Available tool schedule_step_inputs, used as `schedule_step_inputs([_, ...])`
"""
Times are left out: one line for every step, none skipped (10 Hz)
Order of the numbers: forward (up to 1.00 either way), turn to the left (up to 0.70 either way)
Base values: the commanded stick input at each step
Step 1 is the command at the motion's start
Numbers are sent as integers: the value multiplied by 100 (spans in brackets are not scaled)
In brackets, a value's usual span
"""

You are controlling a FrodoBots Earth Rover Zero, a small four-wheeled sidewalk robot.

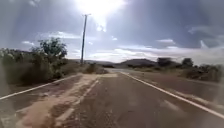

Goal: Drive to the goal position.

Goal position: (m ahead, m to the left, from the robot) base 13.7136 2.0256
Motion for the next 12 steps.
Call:
schedule_step_inputs([100, 0])
schedule_step_inputs([100, 0])
schedule_step_inputs([100, 0])
schedule_step_inputs([100, 0])
schedule_step_inputs([100, 0])
schedule_step_inputs([100, 0])
schedule_step_inputs([100, 0])
schedule_step_inputs([100, 0])
schedule_step_inputs([100, 0])
schedule_step_inputs([100, 0])
schedule_step_inputs([100, 0])
schedule_step_inputs([100, 0])
